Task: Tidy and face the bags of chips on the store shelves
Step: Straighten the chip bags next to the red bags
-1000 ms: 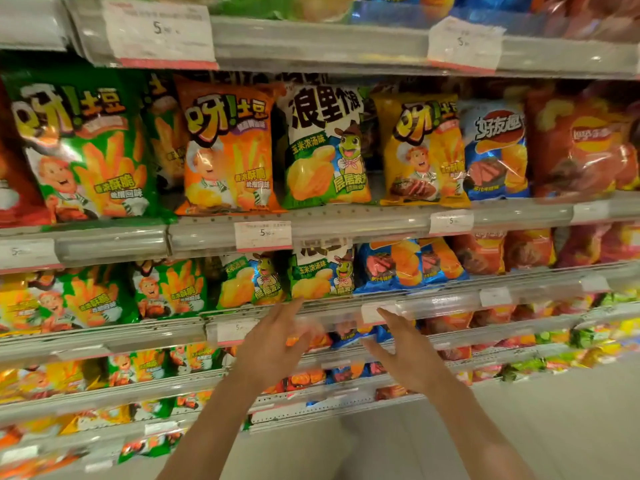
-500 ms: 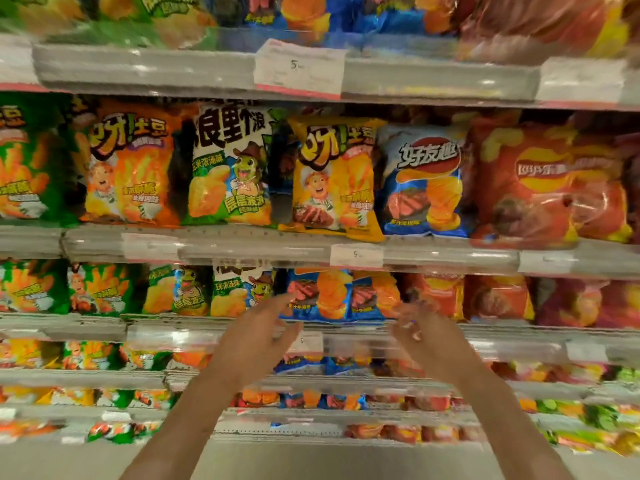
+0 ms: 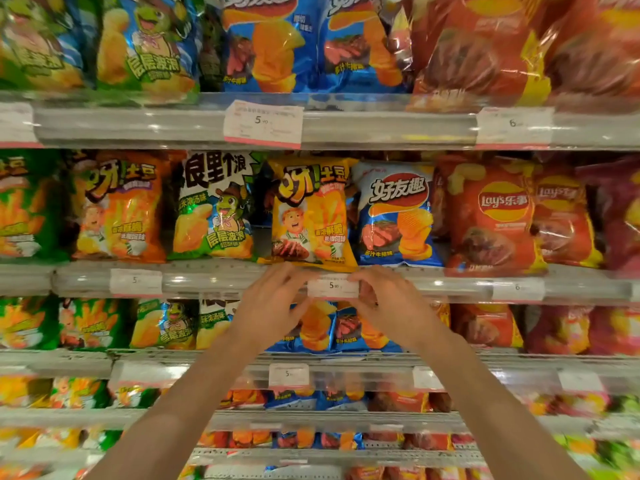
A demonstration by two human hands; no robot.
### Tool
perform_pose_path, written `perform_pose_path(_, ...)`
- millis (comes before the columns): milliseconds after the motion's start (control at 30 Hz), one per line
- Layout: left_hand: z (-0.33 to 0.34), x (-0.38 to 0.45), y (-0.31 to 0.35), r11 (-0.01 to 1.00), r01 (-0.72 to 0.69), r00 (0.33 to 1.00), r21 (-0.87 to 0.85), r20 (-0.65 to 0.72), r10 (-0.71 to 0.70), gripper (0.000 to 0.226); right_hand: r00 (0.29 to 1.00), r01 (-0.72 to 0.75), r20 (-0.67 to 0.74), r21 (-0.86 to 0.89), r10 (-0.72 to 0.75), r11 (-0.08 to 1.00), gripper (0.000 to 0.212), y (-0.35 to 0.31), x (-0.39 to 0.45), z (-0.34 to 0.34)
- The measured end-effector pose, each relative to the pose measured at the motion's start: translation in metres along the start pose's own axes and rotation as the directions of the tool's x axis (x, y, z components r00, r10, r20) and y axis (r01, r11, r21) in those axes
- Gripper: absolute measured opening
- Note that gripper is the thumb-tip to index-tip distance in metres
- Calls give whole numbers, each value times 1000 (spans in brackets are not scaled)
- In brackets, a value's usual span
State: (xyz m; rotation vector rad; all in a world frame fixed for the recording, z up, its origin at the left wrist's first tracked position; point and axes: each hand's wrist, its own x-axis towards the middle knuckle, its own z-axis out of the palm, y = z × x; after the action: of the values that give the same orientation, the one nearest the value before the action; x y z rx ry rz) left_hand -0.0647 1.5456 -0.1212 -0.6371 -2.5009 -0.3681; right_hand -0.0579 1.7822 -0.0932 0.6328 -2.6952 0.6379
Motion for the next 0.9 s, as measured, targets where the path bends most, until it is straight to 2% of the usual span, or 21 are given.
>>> perform_pose_path(233, 4, 1, -15, 990, -143, 986, 17, -86, 143, 34, 996, -54, -68, 59, 58, 997, 29, 9, 3, 12)
perform_pose_path(333, 5, 4, -17, 994, -105, 990, -24, -92, 103, 37, 995, -80, -53, 95, 85, 992, 26, 10, 5, 12)
perform_pose_path(467, 7, 6, -18, 992, -47, 997, -121, -74, 38, 36, 988, -131, -41, 279, 149, 951, 24, 4, 19, -4)
perform_pose_path(600, 6, 7, -19, 984, -34, 997, -173, -70, 23, 35, 985, -64, -132, 322, 112, 945, 51, -7, 58, -20)
perform_pose_path(800, 6, 10, -19, 982, -28, 998, -189, -62, 16, 33, 989, -87, 143, 444, 26, 892, 111, -9, 118, -31)
perform_pose_path(900, 6, 10, -19, 978, -18, 998, -209, -56, 7, 33, 992, -75, 122, 458, 21, 886, 119, -7, 124, -27)
